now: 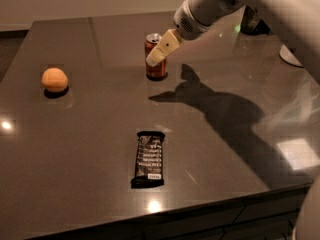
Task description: Move coke can near rxbar chocolate
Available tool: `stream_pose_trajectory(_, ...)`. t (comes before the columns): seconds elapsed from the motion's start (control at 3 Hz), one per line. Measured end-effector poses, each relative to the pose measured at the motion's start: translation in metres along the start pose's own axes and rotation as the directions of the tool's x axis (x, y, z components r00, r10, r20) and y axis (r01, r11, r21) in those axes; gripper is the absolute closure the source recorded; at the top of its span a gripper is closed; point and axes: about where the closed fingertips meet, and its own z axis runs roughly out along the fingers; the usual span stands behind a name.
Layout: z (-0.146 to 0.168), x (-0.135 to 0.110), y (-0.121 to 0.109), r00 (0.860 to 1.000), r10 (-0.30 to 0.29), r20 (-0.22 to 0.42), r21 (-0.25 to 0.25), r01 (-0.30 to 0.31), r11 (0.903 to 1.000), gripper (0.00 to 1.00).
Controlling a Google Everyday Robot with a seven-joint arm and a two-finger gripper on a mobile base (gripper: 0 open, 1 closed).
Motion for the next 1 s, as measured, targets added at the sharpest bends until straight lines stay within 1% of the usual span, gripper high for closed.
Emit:
stream_pose_trajectory(0.67, 0.026, -0.017, 0.006, 1.0, 0.006, 0.021, -0.036, -0.005, 0.9994, 0.0)
stream_pose_trajectory(1.0, 0.032, -0.021, 0.008, 1.0, 0.005, 0.027, -0.053, -0.004, 0.9986, 0.15)
